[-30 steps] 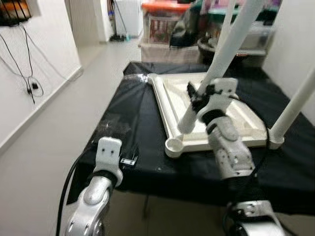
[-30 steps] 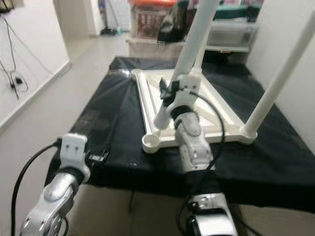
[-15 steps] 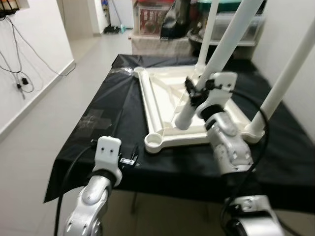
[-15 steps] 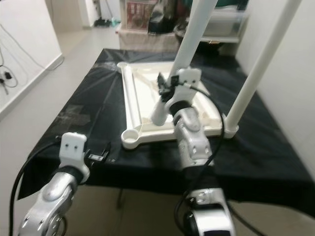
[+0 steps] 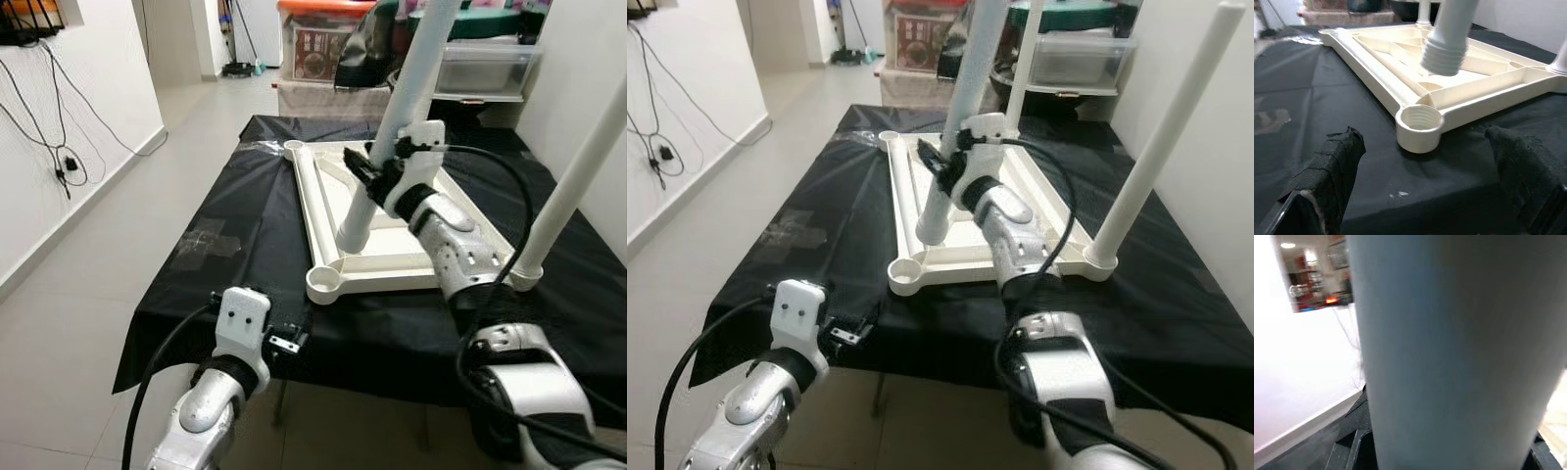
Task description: Building children table
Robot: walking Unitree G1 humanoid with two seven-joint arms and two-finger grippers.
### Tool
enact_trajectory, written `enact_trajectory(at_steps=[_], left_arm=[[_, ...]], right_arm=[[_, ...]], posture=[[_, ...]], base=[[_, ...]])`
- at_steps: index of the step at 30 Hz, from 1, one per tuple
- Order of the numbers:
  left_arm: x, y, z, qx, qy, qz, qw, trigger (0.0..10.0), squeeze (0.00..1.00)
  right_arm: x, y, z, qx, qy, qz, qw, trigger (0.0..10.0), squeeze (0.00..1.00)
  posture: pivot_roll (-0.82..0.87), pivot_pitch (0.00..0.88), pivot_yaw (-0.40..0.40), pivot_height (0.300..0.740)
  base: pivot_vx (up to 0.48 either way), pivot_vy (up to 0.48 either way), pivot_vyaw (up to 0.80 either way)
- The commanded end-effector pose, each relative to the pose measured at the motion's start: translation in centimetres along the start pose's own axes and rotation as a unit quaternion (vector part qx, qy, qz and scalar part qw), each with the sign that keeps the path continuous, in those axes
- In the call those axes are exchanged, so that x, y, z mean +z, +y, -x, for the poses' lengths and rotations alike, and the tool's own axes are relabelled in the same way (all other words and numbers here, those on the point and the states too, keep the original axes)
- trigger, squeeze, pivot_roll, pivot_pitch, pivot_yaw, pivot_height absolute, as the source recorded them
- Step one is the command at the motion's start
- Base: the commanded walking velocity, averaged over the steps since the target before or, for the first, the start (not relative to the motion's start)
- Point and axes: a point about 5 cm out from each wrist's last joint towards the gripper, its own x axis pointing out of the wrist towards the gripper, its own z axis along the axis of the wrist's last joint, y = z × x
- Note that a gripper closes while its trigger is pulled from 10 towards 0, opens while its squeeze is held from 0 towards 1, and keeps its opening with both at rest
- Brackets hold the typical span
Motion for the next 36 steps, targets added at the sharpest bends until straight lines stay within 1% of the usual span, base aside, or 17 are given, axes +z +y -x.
enact_trajectory(at_steps=[1, 3, 4, 5, 7, 8, 9, 10, 16, 21, 24, 26, 28, 31, 32, 34, 36], left_arm=[[0.2, -0.6, 0.4, -0.007, 0.004, 0.004, 1.0, 10.0, 0.0], [0.2, -0.8, 0.6, -0.013, 0.006, 0.004, 1.0, 10.0, 0.0], [0.2, -1.0, 0.9, -0.015, 0.008, 0.006, 1.0, 10.0, 0.0], [0.2, -1.0, 0.9, -0.015, 0.008, 0.006, 1.0, 10.0, 0.0], [0.3, -1.1, 1.3, -0.015, 0.011, 0.009, 1.0, 10.0, 0.0], [0.3, -1.1, 1.3, -0.015, 0.011, 0.009, 1.0, 10.0, 0.0], [0.4, -1.2, 1.4, -0.016, 0.013, 0.01, 1.0, 10.0, 0.0], [0.4, -1.2, 1.4, -0.016, 0.013, 0.01, 1.0, 10.0, 0.0], [0.7, -1.7, 2.0, -0.017, 0.015, 0.016, 1.0, 10.0, 0.0], [1.1, -2.0, 2.4, -0.015, 0.015, 0.02, 1.0, 10.0, 0.0], [1.3, -2.1, 2.5, -0.015, 0.014, 0.021, 1.0, 10.0, 0.0], [1.6, -2.2, 2.5, -0.013, 0.01, 0.023, 1.0, 10.0, 0.0], [1.6, -2.2, 2.5, -0.013, 0.01, 0.023, 1.0, 10.0, 0.0], [1.7, -2.4, 2.5, -0.013, 0.011, 0.023, 1.0, 10.0, 0.0], [1.7, -2.4, 2.5, -0.013, 0.011, 0.023, 1.0, 10.0, 0.0], [1.7, -2.4, 2.5, -0.012, 0.011, 0.023, 1.0, 10.0, 0.0], [1.7, -2.3, 2.5, -0.012, 0.013, 0.02, 1.0, 10.0, 0.0]], right_arm=[[0.0, 0.2, 0.0, 0.046, 0.004, -0.028, 0.999, 10.0, 0.0], [-0.4, 0.3, 0.1, 0.078, 0.022, -0.032, 0.996, 10.0, 0.0], [-0.5, 0.6, 0.2, 0.113, 0.028, -0.049, 0.992, 10.0, 0.0], [-0.5, 0.6, 0.2, 0.113, 0.028, -0.049, 0.992, 10.0, 0.0], [-0.5, 1.1, 0.0, 0.163, 0.032, -0.067, 0.984, 10.0, 0.0], [-0.5, 1.1, 0.0, 0.163, 0.032, -0.067, 0.984, 10.0, 0.0], [-0.4, 1.5, -0.1, 0.189, 0.03, -0.078, 0.978, 10.0, 0.0], [-0.4, 1.5, -0.1, 0.189, 0.03, -0.078, 0.978, 10.0, 0.0], [-0.2, 2.4, -0.7, 0.229, 0.019, -0.101, 0.968, 10.0, 0.0], [-0.1, 2.4, -1.0, 0.226, 0.01, -0.102, 0.969, 10.0, 0.0], [0.0, 2.5, -1.0, 0.232, 0.009, -0.098, 0.968, 10.0, 0.0], [0.5, 2.5, -1.1, 0.241, 0.002, -0.08, 0.967, 10.0, 0.0], [0.5, 2.5, -1.1, 0.241, 0.002, -0.08, 0.967, 10.0, 0.0], [1.1, 2.4, -1.0, 0.257, -0.002, -0.049, 0.965, 10.0, 0.0], [1.4, 2.4, -0.9, 0.271, -0.003, -0.035, 0.962, 10.0, 0.0], [1.5, 2.4, -0.8, 0.28, -0.004, -0.027, 0.96, 10.0, 0.0], [1.6, 2.6, -0.6, 0.311, 0.001, -0.012, 0.95, 10.0, 0.0]], posture=[[0.09, 0.141, -0.049, 0.74], [0.09, 0.151, -0.05, 0.74], [0.09, 0.175, -0.047, 0.74], [0.09, 0.175, -0.047, 0.74], [0.1, 0.189, -0.047, 0.74], [0.1, 0.189, -0.047, 0.74], [0.1, 0.2, -0.046, 0.74], [0.1, 0.2, -0.046, 0.74], [0.1, 0.223, -0.049, 0.74], [0.11, 0.245, -0.054, 0.74], [0.11, 0.245, -0.056, 0.74], [0.1, 0.249, -0.059, 0.74], [0.1, 0.249, -0.059, 0.74], [0.1, 0.248, -0.061, 0.74], [0.1, 0.245, -0.06, 0.74], [0.1, 0.245, -0.061, 0.74], [0.1, 0.242, -0.061, 0.74]], base=[[0.0, 0.0, 0.0], [0.0, 0.0, 0.0], [0.0, 0.0, 0.0], [0.0, 0.0, 0.0], [0.0, 0.0, 0.0], [0.0, 0.0, 0.0], [0.0, 0.0, 0.0], [0.0, 0.0, 0.0], [0.0, 0.0, 0.0], [0.0, 0.0, 0.0], [0.0, 0.0, 0.0], [0.0, 0.0, 0.0], [0.0, 0.0, 0.0], [0.0, 0.0, 0.0], [0.0, 0.0, 0.0], [0.0, 0.0, 0.0], [0.0, 0.0, 0.0]])
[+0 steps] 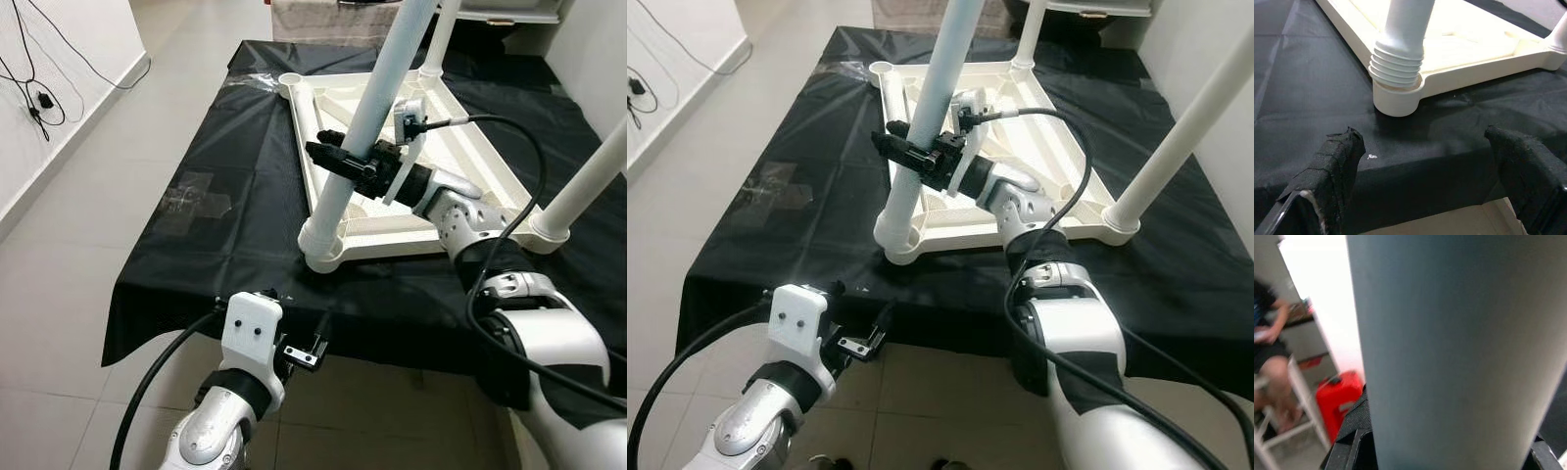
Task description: Building children table
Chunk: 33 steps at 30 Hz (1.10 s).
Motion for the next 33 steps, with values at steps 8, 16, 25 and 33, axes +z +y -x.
enact_trajectory(at_steps=[8, 16, 25, 33], left_arm=[[0.2, 0.0, 0.2, 0.003, 0.007, -0.003, 1.0, 10.0, 0.0], [0.3, 0.1, 0.0, 0.003, 0.005, -0.005, 1.0, 10.0, 0.0], [0.3, 0.1, 0.1, 0.005, 0.007, -0.007, 1.0, 10.0, 0.0], [0.2, 0.0, 0.1, 0.001, 0.006, -0.01, 1.0, 10.0, 0.0]], right_arm=[[-0.9, 1.6, -0.5, 0.126, 0.053, 0.04, 0.99, 10.0, 0.0], [-0.8, 1.6, -1.3, 0.11, 0.054, 0.05, 0.991, 10.0, 0.0], [0.2, 0.9, -0.7, 0.091, 0.051, 0.068, 0.992, 10.0, 0.0], [0.4, 0.8, 0.1, 0.114, 0.068, 0.082, 0.988, 10.0, 0.0]], posture=[[0.1, 0.218, -0.061, 0.74], [0.09, 0.219, -0.059, 0.74], [0.1, 0.221, -0.064, 0.74], [0.09, 0.216, -0.063, 0.74]], base=[[0.0, 0.0, 0.0], [0.0, 0.0, 0.0], [0.0, 0.0, 0.0], [0.0, 0.0, 0.0]])
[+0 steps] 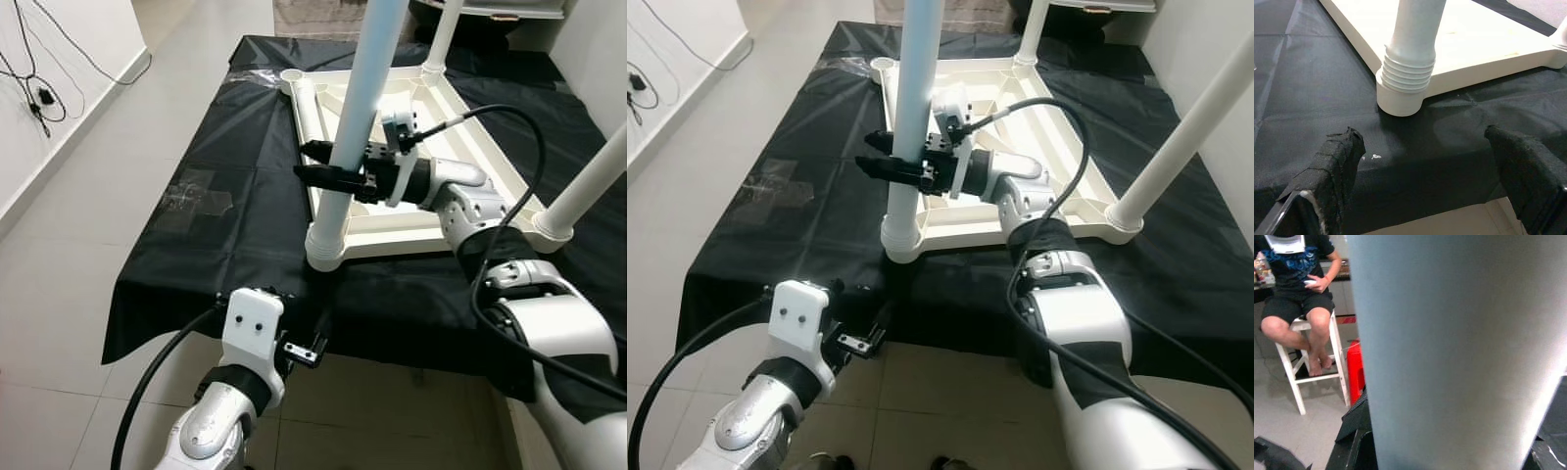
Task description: Building children table
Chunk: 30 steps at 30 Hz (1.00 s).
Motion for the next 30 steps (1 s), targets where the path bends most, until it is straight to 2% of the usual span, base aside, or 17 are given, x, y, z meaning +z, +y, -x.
enact_trajectory(at_steps=[1, 20, 27, 30], left_arm=[[-0.1, -0.1, 0.3, 0.0, 0.004, -0.006, 1.0, 10.0, 0.0], [-0.1, 0.0, 0.1, 0.003, 0.002, -0.011, 1.0, 10.0, 0.0], [-0.1, 0.1, 0.1, 0.004, 0.003, -0.011, 1.0, 10.0, 0.0], [-0.1, 0.0, 0.2, 0.005, 0.003, -0.011, 1.0, 10.0, 0.0]], right_arm=[[-0.6, 0.1, 0.3, 0.008, 0.019, 0.001, 1.0, 10.0, 0.0], [-0.9, 0.1, -0.4, -0.013, 0.017, 0.025, 0.999, 10.0, 0.0], [-1.4, 0.6, -0.7, 0.014, 0.014, 0.017, 1.0, 10.0, 0.0], [-2.0, 1.1, -0.6, 0.046, 0.02, 0.007, 0.999, 10.0, 0.0]], posture=[[0.09, 0.216, -0.063, 0.74], [0.09, 0.212, -0.068, 0.74], [0.09, 0.216, -0.068, 0.74], [0.09, 0.218, -0.07, 0.74]], base=[[0.0, 0.0, 0.0], [0.0, 0.0, 0.0], [0.0, 0.0, 0.0], [0.0, 0.0, 0.0]])
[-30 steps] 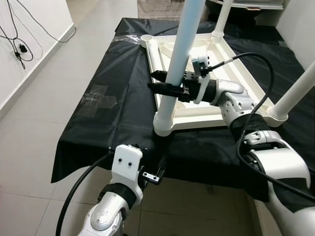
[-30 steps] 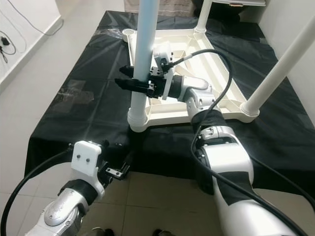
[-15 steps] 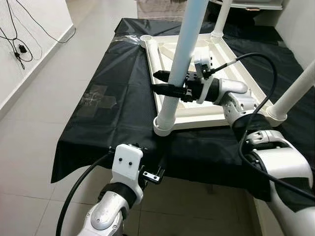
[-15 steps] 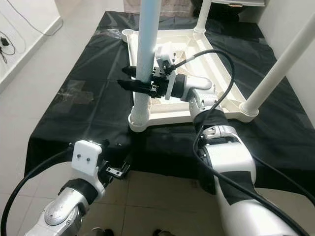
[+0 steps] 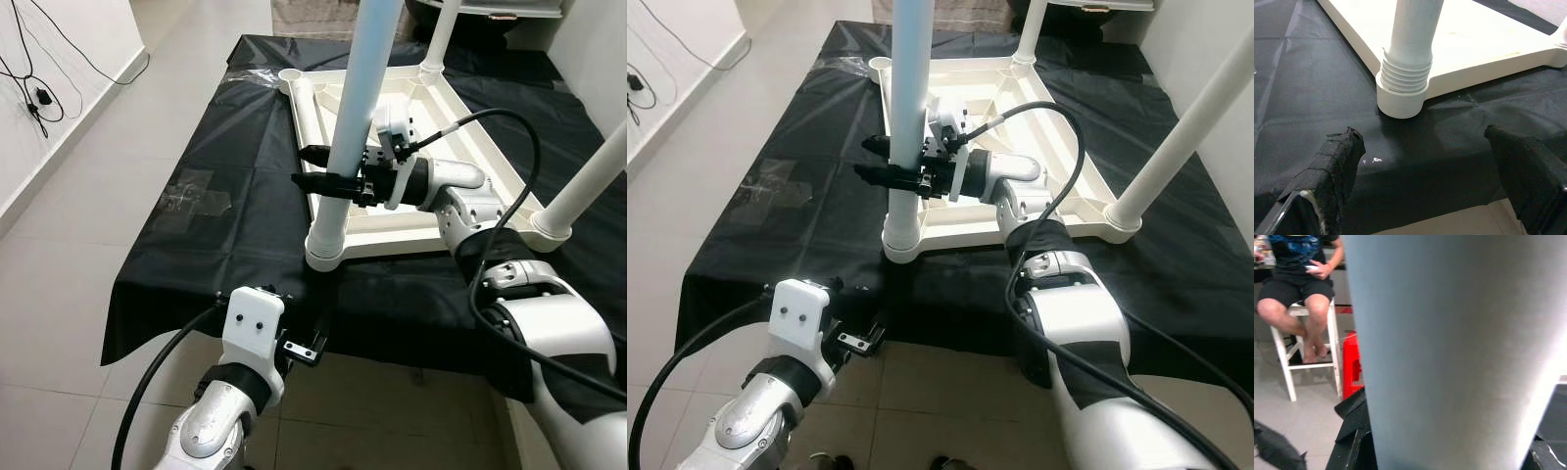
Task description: Building children table
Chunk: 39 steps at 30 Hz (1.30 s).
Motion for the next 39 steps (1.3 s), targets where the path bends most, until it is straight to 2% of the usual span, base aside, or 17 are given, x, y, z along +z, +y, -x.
enact_trajectory(at_steps=[1, 9, 10, 12, 22, 27, 28, 31, 39], left_arm=[[-0.2, 0.0, 0.2, 0.002, 0.005, -0.004, 1.0, 10.0, 0.0], [-0.2, 0.0, 0.2, 0.004, 0.006, -0.004, 1.0, 10.0, 0.0], [-0.2, 0.0, 0.3, 0.005, 0.005, -0.003, 1.0, 10.0, 0.0], [-0.2, 0.1, 0.3, 0.006, 0.004, -0.004, 1.0, 10.0, 0.0], [-0.1, 0.1, 0.3, 0.007, 0.004, -0.005, 1.0, 10.0, 0.0], [-0.1, 0.1, 0.3, 0.007, 0.003, -0.005, 1.0, 10.0, 0.0], [-0.1, 0.1, 0.3, 0.007, 0.002, -0.005, 1.0, 10.0, 0.0], [0.0, 0.1, 0.3, 0.006, 0.001, -0.005, 1.0, 10.0, 0.0], [0.3, 0.1, 0.2, 0.007, -0.003, -0.005, 1.0, 10.0, 0.0]], right_arm=[[-1.6, 0.8, -0.1, 0.028, 0.01, -0.03, 0.999, 10.0, 0.0], [-2.0, 1.5, -0.4, 0.071, 0.003, -0.064, 0.995, 10.0, 0.0], [-2.6, 2.2, -1.1, 0.103, 0.003, -0.086, 0.991, 10.0, 0.0], [-2.9, 2.5, -1.5, 0.116, 0.001, -0.093, 0.989, 10.0, 0.0], [-3.3, 3.3, -2.2, 0.139, -0.013, -0.099, 0.985, 10.0, 0.0], [-3.5, 3.4, -3.1, 0.13, -0.008, -0.102, 0.986, 10.0, 0.0], [-3.2, 3.5, -3.8, 0.141, -0.022, -0.118, 0.983, 10.0, 0.0], [-3.1, 3.7, -4.7, 0.152, -0.026, -0.13, 0.979, 10.0, 0.0], [-3.4, 4.4, -6.1, 0.179, -0.006, -0.125, 0.976, 10.0, 0.0]], posture=[[0.09, 0.218, -0.07, 0.74], [0.09, 0.218, -0.072, 0.74], [0.09, 0.221, -0.077, 0.74], [0.09, 0.221, -0.077, 0.74], [0.09, 0.225, -0.075, 0.74], [0.09, 0.224, -0.073, 0.74], [0.09, 0.224, -0.072, 0.74], [0.1, 0.225, -0.072, 0.74], [0.1, 0.225, -0.076, 0.74]], base=[[0.0, 0.0, 0.0], [0.0, 0.0, 0.0], [0.0, 0.0, 0.0], [0.0, 0.0, 0.0], [0.0, 0.0, 0.0], [0.0, 0.0, 0.0], [0.0, 0.0, 0.0], [0.0, 0.0, 0.0], [0.0, 0.0, 0.0]])
